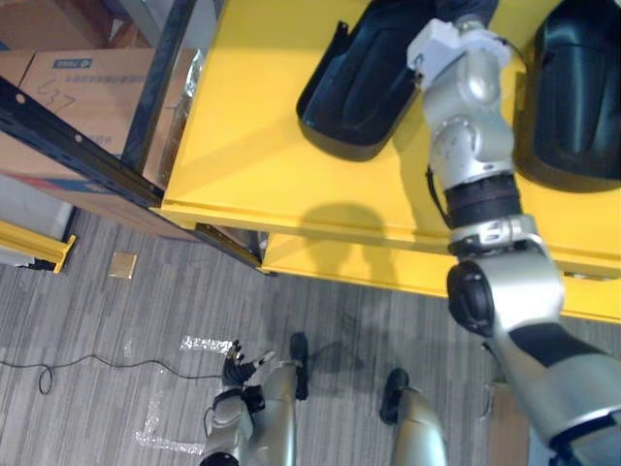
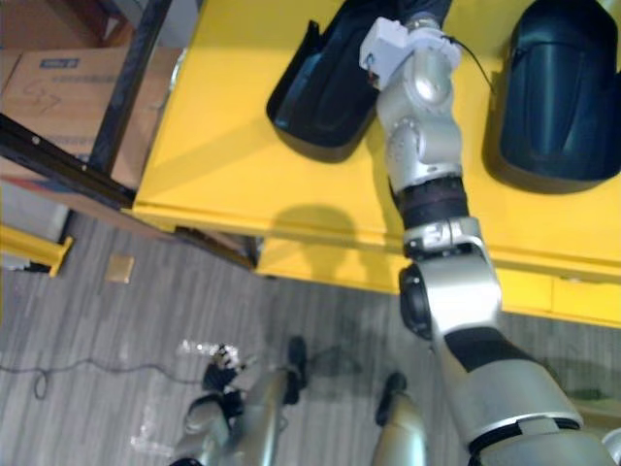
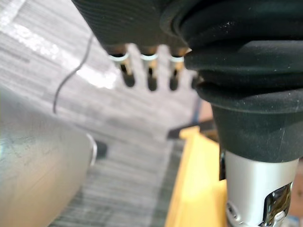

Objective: Walk over and take plastic housings, then place them on the shelf

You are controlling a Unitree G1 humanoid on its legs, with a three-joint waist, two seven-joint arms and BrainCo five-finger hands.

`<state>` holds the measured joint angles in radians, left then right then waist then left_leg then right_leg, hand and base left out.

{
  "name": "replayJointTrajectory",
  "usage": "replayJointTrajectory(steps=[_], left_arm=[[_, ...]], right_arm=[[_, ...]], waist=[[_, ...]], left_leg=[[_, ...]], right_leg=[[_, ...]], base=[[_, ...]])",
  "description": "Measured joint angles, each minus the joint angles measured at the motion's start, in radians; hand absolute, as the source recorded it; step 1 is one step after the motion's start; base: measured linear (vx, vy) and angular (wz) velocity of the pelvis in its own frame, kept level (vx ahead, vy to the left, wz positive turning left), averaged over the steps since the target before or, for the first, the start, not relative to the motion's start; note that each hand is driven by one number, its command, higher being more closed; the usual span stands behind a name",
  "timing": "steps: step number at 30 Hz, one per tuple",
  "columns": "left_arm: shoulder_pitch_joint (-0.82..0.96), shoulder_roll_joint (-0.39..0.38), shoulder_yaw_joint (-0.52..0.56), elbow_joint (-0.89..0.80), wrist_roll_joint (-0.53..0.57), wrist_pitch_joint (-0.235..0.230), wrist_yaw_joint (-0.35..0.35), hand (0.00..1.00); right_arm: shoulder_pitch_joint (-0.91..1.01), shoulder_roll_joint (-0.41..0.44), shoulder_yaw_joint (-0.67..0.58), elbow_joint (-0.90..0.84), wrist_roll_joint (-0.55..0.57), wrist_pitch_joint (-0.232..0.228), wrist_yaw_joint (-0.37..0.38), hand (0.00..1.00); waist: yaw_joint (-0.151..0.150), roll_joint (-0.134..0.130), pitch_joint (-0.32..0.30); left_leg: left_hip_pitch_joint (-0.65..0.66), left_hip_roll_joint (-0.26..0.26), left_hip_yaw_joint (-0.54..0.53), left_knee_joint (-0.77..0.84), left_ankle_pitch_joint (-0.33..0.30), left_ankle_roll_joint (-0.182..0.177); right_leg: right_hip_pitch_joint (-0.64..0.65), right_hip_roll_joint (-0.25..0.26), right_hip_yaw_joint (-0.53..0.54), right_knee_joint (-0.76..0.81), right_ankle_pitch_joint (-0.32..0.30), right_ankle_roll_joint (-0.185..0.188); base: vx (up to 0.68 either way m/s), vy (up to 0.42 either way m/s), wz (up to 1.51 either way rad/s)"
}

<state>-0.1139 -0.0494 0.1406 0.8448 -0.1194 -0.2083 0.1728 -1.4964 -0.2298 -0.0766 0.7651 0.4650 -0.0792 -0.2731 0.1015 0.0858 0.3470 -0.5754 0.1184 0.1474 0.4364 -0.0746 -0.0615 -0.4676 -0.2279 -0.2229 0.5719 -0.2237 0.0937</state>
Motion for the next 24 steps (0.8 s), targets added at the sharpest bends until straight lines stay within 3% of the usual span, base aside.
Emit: replayJointTrajectory(steps=[5, 12, 16, 21, 24], left_arm=[[0.0, -0.004, -0.008, 0.001, 0.0, 0.0, 0.002, 0.0], [-0.002, -0.009, -0.035, 0.011, -0.001, 0.001, 0.008, 0.0], [-0.002, -0.011, -0.036, 0.014, -0.001, 0.002, 0.008, 0.0], [-0.003, -0.011, -0.036, 0.022, -0.001, 0.014, 0.0, 0.0], [-0.003, -0.011, -0.036, 0.022, -0.001, 0.015, -0.001, 0.0]], right_arm=[[-0.023, -0.018, -0.012, 0.002, -0.063, 0.002, -0.06, 0.0], [-0.024, -0.027, -0.061, 0.002, -0.125, 0.017, -0.114, 0.0], [-0.028, -0.043, -0.06, 0.04, -0.141, 0.029, -0.1, 0.0], [-0.046, -0.056, -0.041, 0.127, -0.177, 0.087, -0.049, 0.0], [-0.064, -0.062, 0.001, 0.155, -0.187, 0.089, -0.028, 0.0]], waist=[[0.0, 0.002, -0.001], [0.002, 0.027, -0.017], [0.001, 0.028, -0.017], [0.001, 0.028, -0.017], [0.001, 0.028, -0.017]], left_leg=[[0.0, 0.001, -0.001, 0.0, 0.0, 0.0], [0.0, 0.0, 0.0, -0.007, 0.001, -0.001], [0.002, 0.004, 0.001, -0.008, 0.002, -0.004], [0.004, 0.004, 0.001, -0.008, 0.003, -0.004], [0.003, 0.004, 0.001, -0.007, 0.003, -0.004]], right_leg=[[0.0, 0.0, 0.0, 0.0, -0.001, -0.001], [0.0, 0.0, 0.0, -0.003, -0.001, -0.001], [0.0, 0.001, 0.0, -0.004, -0.001, -0.001], [0.0, 0.001, 0.0, -0.004, -0.001, -0.002], [0.0, 0.001, 0.0, -0.004, -0.001, -0.002]], base=[[0.0, 0.0, 0.0], [0.0, 0.0, 0.0], [0.0, 0.0, 0.0], [0.01, -0.006, 0.0], [0.0, 0.0, 0.0]])
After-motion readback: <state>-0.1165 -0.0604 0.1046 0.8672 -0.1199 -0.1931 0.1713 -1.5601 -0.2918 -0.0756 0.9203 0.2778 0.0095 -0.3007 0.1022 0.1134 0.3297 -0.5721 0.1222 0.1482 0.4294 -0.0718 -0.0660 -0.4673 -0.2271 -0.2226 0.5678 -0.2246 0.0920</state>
